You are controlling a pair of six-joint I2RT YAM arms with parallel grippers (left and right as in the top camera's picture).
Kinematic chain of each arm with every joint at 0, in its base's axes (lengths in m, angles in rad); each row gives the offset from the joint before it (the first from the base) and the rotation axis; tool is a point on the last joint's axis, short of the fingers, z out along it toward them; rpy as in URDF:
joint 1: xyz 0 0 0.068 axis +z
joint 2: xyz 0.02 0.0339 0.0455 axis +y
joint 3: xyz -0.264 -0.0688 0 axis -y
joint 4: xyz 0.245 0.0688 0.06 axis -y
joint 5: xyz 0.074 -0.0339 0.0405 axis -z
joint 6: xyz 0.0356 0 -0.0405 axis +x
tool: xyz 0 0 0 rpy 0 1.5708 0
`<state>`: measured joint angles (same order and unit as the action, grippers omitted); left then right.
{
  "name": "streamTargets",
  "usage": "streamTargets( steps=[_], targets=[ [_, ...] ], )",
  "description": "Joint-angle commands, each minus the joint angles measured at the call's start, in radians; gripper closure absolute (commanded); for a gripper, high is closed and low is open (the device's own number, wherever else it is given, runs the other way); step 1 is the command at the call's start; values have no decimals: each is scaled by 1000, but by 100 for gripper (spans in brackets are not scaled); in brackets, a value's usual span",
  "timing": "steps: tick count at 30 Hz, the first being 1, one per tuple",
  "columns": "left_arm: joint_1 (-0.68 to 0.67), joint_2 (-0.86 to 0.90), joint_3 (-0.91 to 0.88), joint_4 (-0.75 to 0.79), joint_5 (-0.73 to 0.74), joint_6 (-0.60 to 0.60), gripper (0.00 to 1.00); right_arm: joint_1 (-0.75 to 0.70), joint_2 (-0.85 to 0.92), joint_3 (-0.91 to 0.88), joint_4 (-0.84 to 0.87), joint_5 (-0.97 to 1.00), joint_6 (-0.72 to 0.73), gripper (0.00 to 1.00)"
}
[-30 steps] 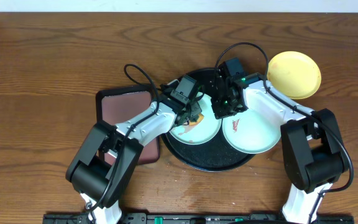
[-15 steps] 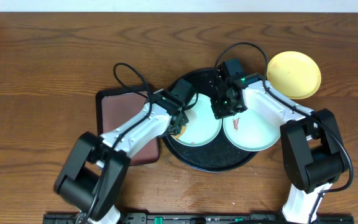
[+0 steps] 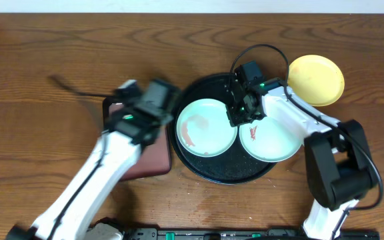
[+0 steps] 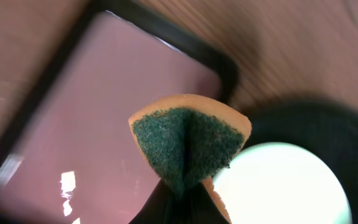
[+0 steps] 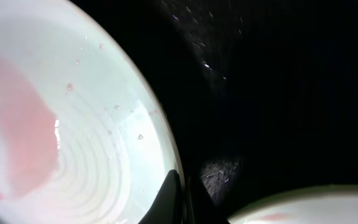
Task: Clean dirty plates on tray and stack at the side
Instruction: 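Pull the left gripper with the sponge back over the brown tray, then lift the green plate with the right gripper onto the yellow plate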
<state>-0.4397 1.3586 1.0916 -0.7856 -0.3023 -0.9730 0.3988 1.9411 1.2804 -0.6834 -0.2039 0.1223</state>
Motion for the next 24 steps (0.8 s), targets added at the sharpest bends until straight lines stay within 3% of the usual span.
streamTargets(
  steps=[1, 7, 24],
  targets=[
    [108, -69, -8, -63, -34, 116, 92, 9, -112, 22, 16, 2, 4, 99],
    [221, -58, -46, -108, 89, 317, 93, 12, -236, 23, 56, 201, -22, 99],
    [278, 50, -93, -96, 191, 378, 93, 246, -395, 23, 277, 949, -604, 99]
  ],
)
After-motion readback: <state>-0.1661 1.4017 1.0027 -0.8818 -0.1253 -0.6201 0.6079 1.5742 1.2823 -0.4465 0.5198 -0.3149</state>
